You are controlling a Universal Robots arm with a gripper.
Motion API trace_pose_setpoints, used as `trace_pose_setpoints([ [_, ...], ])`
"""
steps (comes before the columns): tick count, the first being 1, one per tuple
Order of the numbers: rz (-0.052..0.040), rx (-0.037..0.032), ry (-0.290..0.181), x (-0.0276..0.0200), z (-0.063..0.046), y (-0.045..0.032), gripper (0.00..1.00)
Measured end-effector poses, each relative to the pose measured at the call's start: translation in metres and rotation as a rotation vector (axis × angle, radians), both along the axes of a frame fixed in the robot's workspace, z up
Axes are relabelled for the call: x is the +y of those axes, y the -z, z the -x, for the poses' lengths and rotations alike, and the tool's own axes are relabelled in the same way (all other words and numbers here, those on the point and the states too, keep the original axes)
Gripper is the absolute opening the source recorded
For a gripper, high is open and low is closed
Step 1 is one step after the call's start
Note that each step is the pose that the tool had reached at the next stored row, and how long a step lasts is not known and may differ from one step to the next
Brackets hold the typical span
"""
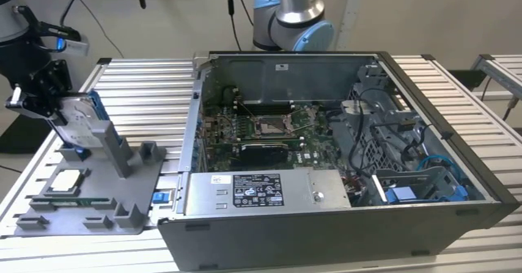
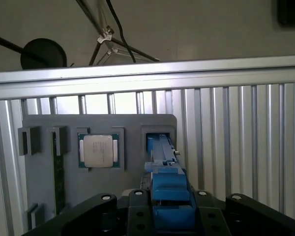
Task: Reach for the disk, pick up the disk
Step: 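Pick up the disk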
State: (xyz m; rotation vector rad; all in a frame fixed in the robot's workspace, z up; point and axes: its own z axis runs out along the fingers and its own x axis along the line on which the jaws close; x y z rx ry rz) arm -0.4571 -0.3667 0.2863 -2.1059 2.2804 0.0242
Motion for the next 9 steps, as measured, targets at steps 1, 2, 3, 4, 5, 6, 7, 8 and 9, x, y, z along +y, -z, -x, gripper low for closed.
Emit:
trace_pose_setpoints([
  [1,0.0000,-0.0002,0.000,0.0000,0.0000,-0.0014,0.00],
  [2,-0.0001,-0.0002,0.000,0.0000,0.0000,-0.0028,0.00],
  [3,0.0000,-0.0002,0.000,0.0000,0.0000,-0.0040,0.00],
  [4,0.0000,-0.0002,0.000,0.0000,0.0000,-0.0050,0.00],
  [5,0.0000,-0.0001,0.000,0.0000,0.0000,-0.0059,0.00],
  [6,0.0000,-0.0001,0.000,0.0000,0.0000,-0.0068,0.00],
  [7,0.0000,-0.0001,0.000,0.0000,0.0000,-0.0080,0.00],
  [8,0.0000,-0.0002,0.000,0.0000,0.0000,-0.0095,0.00],
  [9,0.0000,-0.0001,0.000,0.0000,0.0000,-0.0109,0.00],
])
